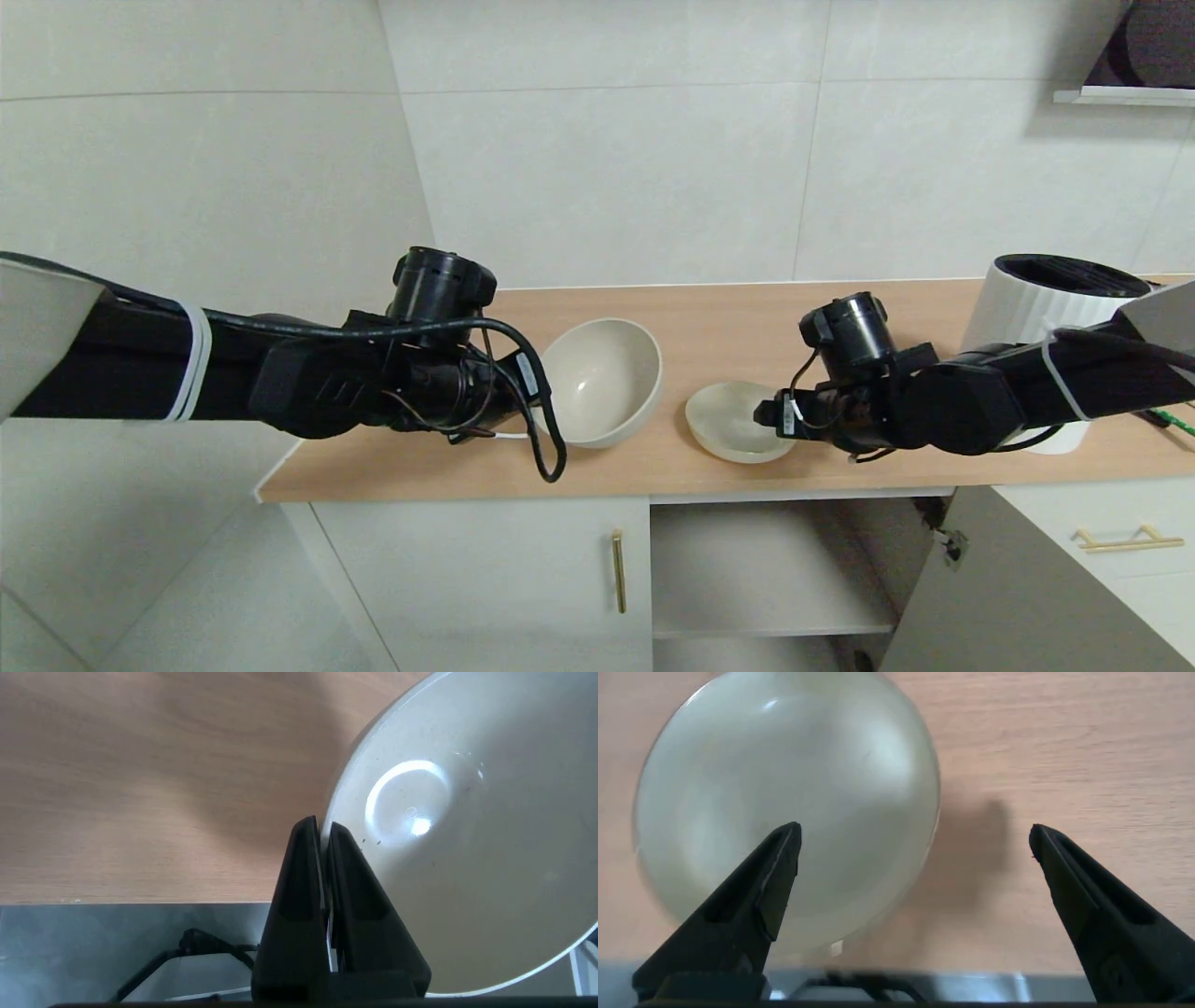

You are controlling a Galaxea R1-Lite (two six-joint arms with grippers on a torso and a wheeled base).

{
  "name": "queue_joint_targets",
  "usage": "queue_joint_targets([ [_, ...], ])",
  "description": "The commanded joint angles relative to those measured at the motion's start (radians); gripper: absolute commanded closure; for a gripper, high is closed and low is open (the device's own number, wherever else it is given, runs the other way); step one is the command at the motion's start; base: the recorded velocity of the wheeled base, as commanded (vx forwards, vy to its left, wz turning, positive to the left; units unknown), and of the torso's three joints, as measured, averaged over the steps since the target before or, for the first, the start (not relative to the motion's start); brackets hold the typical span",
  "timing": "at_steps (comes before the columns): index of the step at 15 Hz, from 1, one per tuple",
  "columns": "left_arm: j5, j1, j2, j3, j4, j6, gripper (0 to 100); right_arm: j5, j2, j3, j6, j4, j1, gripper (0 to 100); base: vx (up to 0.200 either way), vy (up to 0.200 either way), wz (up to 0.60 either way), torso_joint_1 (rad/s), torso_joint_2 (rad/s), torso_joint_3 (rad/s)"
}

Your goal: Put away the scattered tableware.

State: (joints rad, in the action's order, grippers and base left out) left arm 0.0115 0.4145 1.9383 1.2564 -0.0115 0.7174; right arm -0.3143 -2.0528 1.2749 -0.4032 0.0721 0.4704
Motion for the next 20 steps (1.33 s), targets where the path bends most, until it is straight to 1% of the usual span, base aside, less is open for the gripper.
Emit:
queue_joint_targets([
  [1, 0.001, 0.0, -0.005, 0.0, -0.001, 0.0, 100, -0.005, -0.029, 0.015, -0.005, 0.0, 0.001, 0, 0.0, 0.0, 0.0, 0.0, 0.0, 0.0],
  [6, 0.001, -0.006, -0.007, 0.0, -0.002, 0.002, 100, -0.006, -0.046, 0.024, -0.008, 0.0, -0.006, 0, 0.0, 0.0, 0.0, 0.0, 0.0, 0.0],
  [7, 0.001, -0.009, -0.009, 0.0, -0.002, 0.002, 100, -0.006, -0.047, 0.026, -0.008, 0.0, -0.006, 100, 0.0, 0.0, 0.0, 0.0, 0.0, 0.0],
  [18, 0.001, -0.016, -0.027, 0.0, -0.002, 0.0, 100, 0.001, -0.037, 0.026, -0.02, -0.002, -0.009, 100, 0.0, 0.0, 0.0, 0.0, 0.0, 0.0],
  [20, -0.013, -0.016, -0.075, -0.037, -0.007, -0.004, 100, 0.006, 0.008, 0.02, -0.025, -0.009, -0.009, 100, 0.0, 0.0, 0.0, 0.0, 0.0, 0.0],
])
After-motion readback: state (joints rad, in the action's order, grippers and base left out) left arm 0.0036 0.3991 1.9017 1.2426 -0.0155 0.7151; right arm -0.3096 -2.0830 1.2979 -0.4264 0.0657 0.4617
